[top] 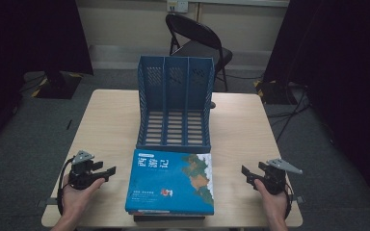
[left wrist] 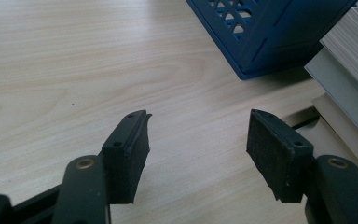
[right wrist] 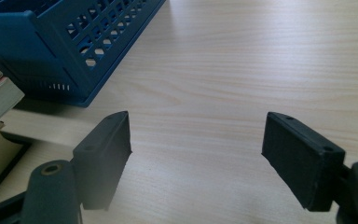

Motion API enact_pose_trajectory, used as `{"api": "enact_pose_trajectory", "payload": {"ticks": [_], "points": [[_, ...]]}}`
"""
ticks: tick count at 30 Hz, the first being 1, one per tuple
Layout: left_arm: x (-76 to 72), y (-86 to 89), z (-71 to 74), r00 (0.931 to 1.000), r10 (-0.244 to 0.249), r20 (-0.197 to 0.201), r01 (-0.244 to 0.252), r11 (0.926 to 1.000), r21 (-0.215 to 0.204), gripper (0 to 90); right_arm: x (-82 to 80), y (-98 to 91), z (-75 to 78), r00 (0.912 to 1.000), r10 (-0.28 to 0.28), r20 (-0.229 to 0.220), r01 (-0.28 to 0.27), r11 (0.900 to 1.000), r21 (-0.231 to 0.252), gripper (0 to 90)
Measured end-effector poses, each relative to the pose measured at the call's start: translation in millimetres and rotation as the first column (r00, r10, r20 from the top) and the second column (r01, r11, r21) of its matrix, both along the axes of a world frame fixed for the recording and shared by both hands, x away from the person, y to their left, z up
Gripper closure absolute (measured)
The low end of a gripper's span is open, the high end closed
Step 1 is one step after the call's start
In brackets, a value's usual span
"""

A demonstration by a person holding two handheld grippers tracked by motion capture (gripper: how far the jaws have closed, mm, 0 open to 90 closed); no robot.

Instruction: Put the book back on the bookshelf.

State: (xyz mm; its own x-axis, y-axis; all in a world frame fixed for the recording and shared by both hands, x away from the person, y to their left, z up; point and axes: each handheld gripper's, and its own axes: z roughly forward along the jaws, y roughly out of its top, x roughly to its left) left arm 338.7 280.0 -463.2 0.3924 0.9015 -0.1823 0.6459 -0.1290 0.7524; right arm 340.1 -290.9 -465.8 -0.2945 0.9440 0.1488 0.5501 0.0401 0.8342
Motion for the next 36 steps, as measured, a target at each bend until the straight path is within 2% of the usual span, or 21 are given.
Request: {"api": "enact_pose_trajectory", "payload": {"ticks": [5, 9, 10, 11, 12, 14, 15, 16, 17, 18, 20, 23, 24, 25, 26, 28, 30, 32, 33, 34, 36], "points": [[-0.5, -1.8, 0.3, 1.0, -0.007, -0.006, 0.007, 0.9999, -0.009, 40.1, 0.5, 0.8, -0.7, 0.9997, 0.016, -0.019, -0.016, 0.9998, 0.011, 26.3], [-1.2, -4.6, 1.5, 0.9998, -0.005, -0.019, 0.004, 0.9991, -0.043, 42.4, 0.7, 1.8, -0.7, 0.9994, 0.028, -0.021, -0.027, 0.9994, 0.022, 27.7], [-1.1, -6.8, 2.0, 0.9997, -0.007, -0.022, 0.006, 0.9986, -0.053, 42.7, 1.5, 2.2, -1.4, 0.9988, 0.042, -0.024, -0.041, 0.9987, 0.031, 31.1], [-1.1, -6.8, 2.0, 0.9997, -0.007, -0.022, 0.006, 0.9986, -0.053, 42.6, 1.5, 2.2, -1.4, 0.9988, 0.042, -0.024, -0.041, 0.9987, 0.031, 31.1], [-1.1, -8.0, 2.0, 0.9998, -0.012, -0.014, 0.011, 0.9985, -0.054, 41.8, 2.0, 3.1, -1.4, 0.9976, 0.061, -0.032, -0.059, 0.9974, 0.04, 35.1], [-2.4, -9.9, 2.7, 0.9997, -0.026, -0.004, 0.026, 0.9991, -0.033, 41.6, 2.1, 4.1, -1.0, 0.9969, 0.072, -0.032, -0.07, 0.9965, 0.046, 37.3], [-2.4, -9.9, 2.7, 0.9997, -0.026, -0.004, 0.026, 0.9991, -0.033, 41.6, 2.1, 4.1, -1.0, 0.9969, 0.072, -0.032, -0.07, 0.9965, 0.046, 37.3], [-3.6, -9.7, 3.2, 0.9995, -0.031, -0.01, 0.031, 0.9992, -0.023, 41.7, 1.7, 5.7, 0.4, 0.9957, 0.088, -0.028, -0.087, 0.9946, 0.058, 41.0], [-5.0, -9.9, 3.1, 0.9995, -0.031, -0.011, 0.031, 0.9992, -0.026, 41.7, 1.7, 5.7, 0.4, 0.9957, 0.088, -0.028, -0.087, 0.9946, 0.058, 41.0], [-7.2, -8.4, 4.1, 0.9986, -0.042, -0.033, 0.04, 0.9975, -0.058, 42.0, 0.5, 8.5, 2.9, 0.9943, 0.105, -0.02, -0.104, 0.9932, 0.053, 42.7], [-8.8, -8.6, 5.1, 0.9985, -0.048, -0.028, 0.046, 0.9964, -0.07, 42.6, -0.6, 10.2, 4.3, 0.9931, 0.116, -0.018, -0.115, 0.992, 0.053, 43.7], [-13.5, -9.7, 10.2, 0.9981, -0.062, -0.004, 0.062, 0.9969, -0.049, 45.4, -4.5, 15.9, 10.7, 0.9888, 0.149, -0.004, -0.149, 0.9877, 0.049, 47.0], [-17.1, -11.4, 14.4, 0.9977, -0.065, 0.016, 0.066, 0.9966, -0.05, 46.6, -8.4, 21.2, 17.5, 0.9854, 0.17, 0.013, -0.17, 0.9842, 0.049, 50.6], [-19.4, -14.2, 17.1, 0.9966, -0.076, 0.033, 0.077, 0.9966, -0.031, 46.6, -9.3, 23.0, 19.7, 0.9837, 0.179, 0.018, -0.18, 0.9823, 0.052, 52.3], [-19.4, -14.2, 17.1, 0.9966, -0.076, 0.033, 0.077, 0.9966, -0.031, 46.8, -9.3, 23.0, 19.7, 0.9837, 0.179, 0.018, -0.18, 0.9823, 0.052, 52.3], [-20.0, -17.1, 19.4, 0.9942, -0.102, 0.034, 0.104, 0.9932, -0.053, 47.3, -9.4, 28.7, 26.6, 0.9772, 0.209, 0.04, -0.211, 0.9747, 0.074, 56.0], [-20.6, -21.4, 24.1, 0.9923, -0.111, 0.055, 0.114, 0.9914, -0.064, 47.5, -6.9, 34.6, 33.5, 0.9695, 0.238, 0.059, -0.243, 0.9652, 0.097, 57.4], [-21.6, -25.9, 29.2, 0.9886, -0.129, 0.077, 0.133, 0.9899, -0.049, 49.7, -4.2, 42.8, 41.7, 0.9608, 0.267, 0.075, -0.273, 0.9574, 0.093, 58.6], [-22.4, -28.1, 30.9, 0.9877, -0.129, 0.089, 0.133, 0.9902, -0.043, 55.2, -2.6, 48.3, 46.8, 0.9531, 0.29, 0.086, -0.298, 0.9506, 0.089, 59.1], [-23.3, -31.9, 32.5, 0.987, -0.128, 0.097, 0.131, 0.991, -0.027, 56.5, -1.9, 51.4, 49.6, 0.9498, 0.299, 0.093, -0.307, 0.9473, 0.092, 59.4], [-23.0, -37.5, 36.3, 0.9848, -0.142, 0.1, 0.146, 0.9887, -0.033, 57.2, 1.4, 59.6, 58.0, 0.9398, 0.324, 0.108, -0.333, 0.9391, 0.083, 60.7]]}}
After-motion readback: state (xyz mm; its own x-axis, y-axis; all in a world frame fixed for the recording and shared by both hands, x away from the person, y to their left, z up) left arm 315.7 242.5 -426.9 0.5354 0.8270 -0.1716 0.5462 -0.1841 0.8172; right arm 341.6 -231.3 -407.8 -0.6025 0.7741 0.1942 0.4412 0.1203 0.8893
